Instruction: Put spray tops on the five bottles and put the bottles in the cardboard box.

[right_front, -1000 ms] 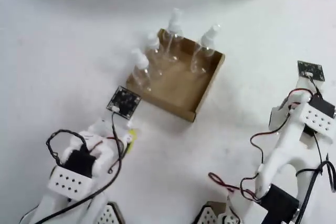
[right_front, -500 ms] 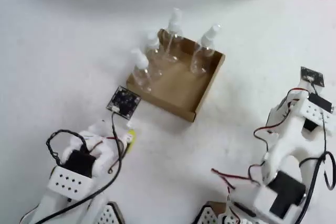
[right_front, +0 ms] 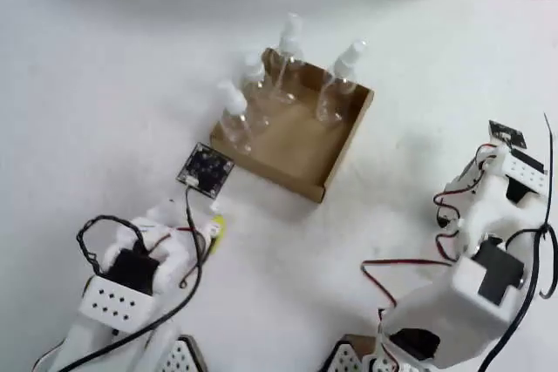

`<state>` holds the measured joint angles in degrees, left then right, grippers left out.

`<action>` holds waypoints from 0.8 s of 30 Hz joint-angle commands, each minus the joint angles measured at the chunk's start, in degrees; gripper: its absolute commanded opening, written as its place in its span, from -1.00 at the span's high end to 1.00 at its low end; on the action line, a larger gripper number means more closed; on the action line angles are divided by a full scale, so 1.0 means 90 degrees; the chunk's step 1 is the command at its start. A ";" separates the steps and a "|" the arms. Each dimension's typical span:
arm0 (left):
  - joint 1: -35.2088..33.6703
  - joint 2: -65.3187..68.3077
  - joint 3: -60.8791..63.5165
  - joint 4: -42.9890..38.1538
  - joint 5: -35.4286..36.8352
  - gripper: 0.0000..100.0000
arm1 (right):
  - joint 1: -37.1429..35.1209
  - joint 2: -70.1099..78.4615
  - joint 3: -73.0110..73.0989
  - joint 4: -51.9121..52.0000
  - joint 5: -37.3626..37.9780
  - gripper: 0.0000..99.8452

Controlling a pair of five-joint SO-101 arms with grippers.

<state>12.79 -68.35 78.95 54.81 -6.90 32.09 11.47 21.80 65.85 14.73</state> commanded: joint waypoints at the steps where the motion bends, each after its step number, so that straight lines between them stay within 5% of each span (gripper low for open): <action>1: -0.0005 -0.0122 -0.0049 -0.0010 0.0029 0.96 | 0.0073 0.0161 -0.0518 -0.0015 0.0059 0.54; 7: 0.0005 -0.0142 0.0000 -0.0020 0.0029 0.96 | 0.0073 0.0210 -0.0596 -0.0044 0.0049 0.97; 16: 0.0005 -0.0122 0.0029 -0.0137 0.0029 0.96 | -0.0122 -0.1470 -0.0596 0.0728 0.0059 0.97; 24: -0.0103 -0.0151 -0.0195 -0.0244 0.0078 0.96 | -0.1392 -0.3961 0.0176 0.1255 0.0059 0.97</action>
<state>12.88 -68.53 79.47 54.73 -6.90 24.09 -15.25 21.19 76.40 14.73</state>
